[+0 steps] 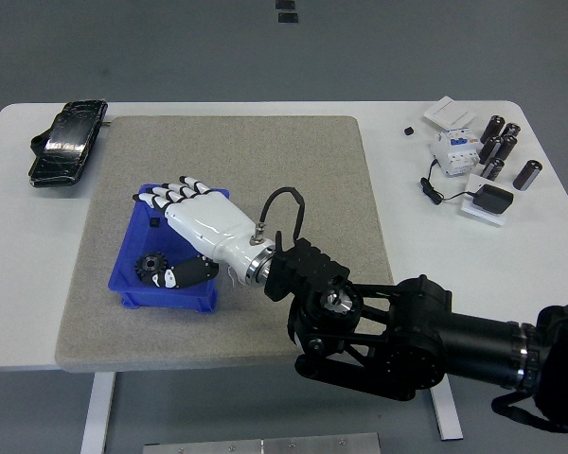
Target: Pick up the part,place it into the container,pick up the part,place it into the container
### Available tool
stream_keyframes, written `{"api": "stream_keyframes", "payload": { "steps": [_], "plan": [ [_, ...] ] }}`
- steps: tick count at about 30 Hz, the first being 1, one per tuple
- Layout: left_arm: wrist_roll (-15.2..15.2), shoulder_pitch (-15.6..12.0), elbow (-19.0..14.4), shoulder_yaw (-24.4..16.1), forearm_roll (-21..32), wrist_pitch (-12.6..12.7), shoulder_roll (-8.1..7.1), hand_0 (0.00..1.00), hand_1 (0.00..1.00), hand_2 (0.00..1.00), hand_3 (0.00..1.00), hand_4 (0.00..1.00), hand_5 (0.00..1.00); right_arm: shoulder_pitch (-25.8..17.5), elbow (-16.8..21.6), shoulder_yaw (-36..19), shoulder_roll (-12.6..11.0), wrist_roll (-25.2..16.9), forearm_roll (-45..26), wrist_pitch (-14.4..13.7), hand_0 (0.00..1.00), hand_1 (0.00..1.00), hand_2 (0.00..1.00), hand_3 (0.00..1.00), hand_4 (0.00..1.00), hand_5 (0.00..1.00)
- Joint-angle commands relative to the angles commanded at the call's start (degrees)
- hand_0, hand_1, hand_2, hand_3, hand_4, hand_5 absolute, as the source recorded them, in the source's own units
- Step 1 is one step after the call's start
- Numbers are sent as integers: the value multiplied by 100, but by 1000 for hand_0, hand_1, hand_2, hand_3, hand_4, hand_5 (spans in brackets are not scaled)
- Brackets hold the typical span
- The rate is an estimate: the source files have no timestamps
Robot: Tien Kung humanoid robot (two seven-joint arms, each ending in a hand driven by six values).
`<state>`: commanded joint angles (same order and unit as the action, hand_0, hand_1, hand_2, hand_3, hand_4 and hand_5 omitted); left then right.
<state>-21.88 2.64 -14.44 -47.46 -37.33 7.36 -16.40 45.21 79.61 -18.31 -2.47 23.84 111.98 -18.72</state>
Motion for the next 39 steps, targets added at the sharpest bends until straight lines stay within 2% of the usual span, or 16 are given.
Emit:
{"api": "stream_keyframes", "payload": {
  "steps": [1, 2, 6, 7, 8, 11, 13, 14, 23, 31, 32, 37, 38, 39],
  "plan": [
    [5, -4, 1, 5, 11, 0, 2, 680, 635, 603, 583, 659, 296, -67, 109, -107, -97, 93, 112, 12, 998, 983, 959, 959, 912, 428],
    [9, -10, 2, 10, 21, 1, 3, 680, 635, 603, 583, 658, 295, -147, 235, -231, -223, 205, 245, 38, 750, 784, 811, 848, 824, 397],
    [11, -36, 3, 9, 37, 3, 5, 680, 635, 603, 583, 658, 295, -413, 552, -485, -693, 476, 660, 117, 750, 784, 811, 848, 824, 397],
    [10, -40, 4, 5, 36, 4, 5, 680, 635, 603, 583, 658, 295, -473, 556, -479, -816, 511, 718, 137, 750, 784, 811, 848, 824, 397],
    [12, -42, 4, 6, 39, 4, 6, 680, 635, 602, 583, 656, 291, -516, 548, -467, -916, 534, 750, 155, 631, 715, 786, 826, 795, 382],
    [36, -35, 11, 33, 80, 6, 5, 680, 635, 602, 583, 656, 291, -685, 449, -342, -1210, 598, 751, 268, 631, 715, 786, 826, 795, 382],
    [43, -30, 14, 36, 86, 7, 6, 680, 635, 602, 583, 656, 291, -764, 388, -236, -1309, 621, 716, 325, 631, 715, 786, 826, 795, 382],
    [45, -30, 14, 39, 89, 7, 6, 680, 635, 602, 582, 657, 292, -796, 350, -170, -1339, 628, 695, 346, 600, 707, 782, 816, 800, 396],
    [44, -16, 14, 39, 86, 6, 3, 680, 636, 599, 581, 637, 273, -796, -112, 350, -1313, 550, 468, 412, 594, 703, 775, 816, 791, 388],
    [44, -14, 10, 46, 102, 12, 3, 680, 635, 599, 580, 630, 263, -678, -453, 503, -1253, 452, 363, 383, 582, 689, 745, 797, 766, 374],
    [43, -13, 9, 45, 101, 12, 4, 680, 635, 599, 581, 630, 263, -672, -482, 505, -1252, 442, 356, 376, 507, 619, 675, 716, 733, 357],
    [46, -11, 9, 49, 106, 12, 7, 680, 635, 599, 581, 630, 263, -653, -623, 538, -1250, 392, 320, 343, 507, 619, 675, 716, 733, 357],
    [45, -11, 9, 48, 106, 13, 7, 680, 634, 599, 581, 630, 264, -652, -636, 544, -1252, 388, 315, 341, 415, 516, 604, 678, 653, 339],
    [43, -12, 8, 45, 102, 11, 6, 680, 634, 599, 581, 630, 264, -652, -648, 554, -1252, 383, 310, 333, 415, 516, 604, 678, 653, 339]
  ]
}}
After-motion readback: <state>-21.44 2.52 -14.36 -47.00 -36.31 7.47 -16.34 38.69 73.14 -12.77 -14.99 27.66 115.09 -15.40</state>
